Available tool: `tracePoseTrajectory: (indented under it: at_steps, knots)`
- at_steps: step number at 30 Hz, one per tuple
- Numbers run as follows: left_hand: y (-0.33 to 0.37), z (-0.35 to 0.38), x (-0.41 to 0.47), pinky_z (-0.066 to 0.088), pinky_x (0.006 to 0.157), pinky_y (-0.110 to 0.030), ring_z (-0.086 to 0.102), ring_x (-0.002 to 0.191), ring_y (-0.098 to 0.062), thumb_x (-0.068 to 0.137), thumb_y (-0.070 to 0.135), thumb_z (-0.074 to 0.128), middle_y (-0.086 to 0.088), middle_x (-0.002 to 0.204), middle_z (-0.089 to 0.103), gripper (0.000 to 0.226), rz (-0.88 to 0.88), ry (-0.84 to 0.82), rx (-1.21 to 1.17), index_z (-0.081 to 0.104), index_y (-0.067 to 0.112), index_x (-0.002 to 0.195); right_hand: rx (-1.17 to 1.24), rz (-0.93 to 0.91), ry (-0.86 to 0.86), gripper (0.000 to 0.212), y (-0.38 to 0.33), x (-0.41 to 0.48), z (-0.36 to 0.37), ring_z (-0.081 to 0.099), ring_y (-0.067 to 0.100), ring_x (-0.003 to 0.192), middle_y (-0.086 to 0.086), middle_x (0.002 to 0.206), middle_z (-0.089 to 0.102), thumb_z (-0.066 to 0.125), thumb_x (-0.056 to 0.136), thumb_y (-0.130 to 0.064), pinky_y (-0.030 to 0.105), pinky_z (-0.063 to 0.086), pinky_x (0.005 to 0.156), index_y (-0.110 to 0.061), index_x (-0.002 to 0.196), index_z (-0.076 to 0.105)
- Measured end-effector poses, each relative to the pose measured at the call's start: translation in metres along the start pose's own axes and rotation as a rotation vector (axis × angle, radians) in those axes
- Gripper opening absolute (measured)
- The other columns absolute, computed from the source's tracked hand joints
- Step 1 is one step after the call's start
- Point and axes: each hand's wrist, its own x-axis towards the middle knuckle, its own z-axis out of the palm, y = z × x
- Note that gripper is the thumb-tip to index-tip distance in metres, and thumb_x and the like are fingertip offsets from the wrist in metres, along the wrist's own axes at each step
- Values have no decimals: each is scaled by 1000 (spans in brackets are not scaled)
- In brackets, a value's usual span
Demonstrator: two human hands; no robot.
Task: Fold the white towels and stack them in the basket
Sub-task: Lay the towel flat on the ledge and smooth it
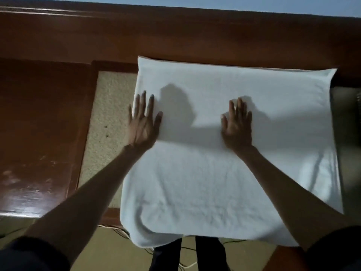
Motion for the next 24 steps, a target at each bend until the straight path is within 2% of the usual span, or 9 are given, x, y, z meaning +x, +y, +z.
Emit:
tracePoseTrajectory:
  at_steps: [3, 6, 9, 12, 17, 21, 24]
  knots:
    - [46, 21, -52, 6, 128, -46, 4, 159, -25, 110, 43, 27, -9, 172, 8, 61, 39, -64, -179, 16, 16, 164, 61, -60, 103, 49, -24, -61, 11, 34, 37, 148, 24, 158, 36, 43, 107, -25, 54, 32, 117, 0, 149, 45]
    - [89, 51, -67, 12, 127, -49, 7, 158, -26, 111, 37, 27, -10, 171, 10, 58, 93, -124, -275, 15, 18, 164, 66, -86, 45, 51, -20, -108, 12, 27, 33, 152, 20, 162, 31, 41, 107, -26, 52, 27, 120, -4, 153, 40]
    - [112, 78, -68, 9, 126, -53, 2, 159, -27, 110, 46, 22, -6, 172, 4, 59, 156, -134, -79, 9, 28, 165, 6, -110, 2, 55, 31, -128, -1, 17, 28, 155, 14, 166, 24, 37, 108, -36, 50, 22, 122, -13, 157, 34]
    - [113, 90, -70, 8, 126, -52, 3, 159, -30, 107, 54, 28, -6, 173, 4, 64, 165, -85, 106, 8, 33, 164, -78, -58, -13, 59, 92, -132, -21, 13, 26, 156, 9, 168, 19, 35, 107, -45, 49, 20, 123, -20, 159, 29]
    - [116, 88, -71, 14, 124, -53, 11, 157, -33, 106, 55, 32, -7, 172, 10, 64, 155, -31, 141, 14, 33, 164, -121, 115, -13, 63, 182, -141, -57, 13, 24, 156, 4, 169, 15, 27, 105, -54, 46, 16, 122, -27, 161, 21]
    - [122, 86, -69, 20, 122, -55, 17, 155, -32, 102, 60, 28, -5, 169, 18, 65, 148, -32, 163, 22, 35, 161, -158, 136, 20, 64, 235, -145, -72, 19, 29, 154, 8, 168, 21, 28, 106, -54, 48, 21, 122, -22, 160, 25]
    - [149, 88, -68, 15, 121, -62, 16, 155, -33, 95, 55, 33, -8, 167, 23, 68, -24, -5, 15, 33, 26, 157, -147, 230, 32, 67, 255, -143, -83, 28, 36, 150, 13, 164, 28, 26, 105, -55, 53, 27, 118, -13, 158, 31]
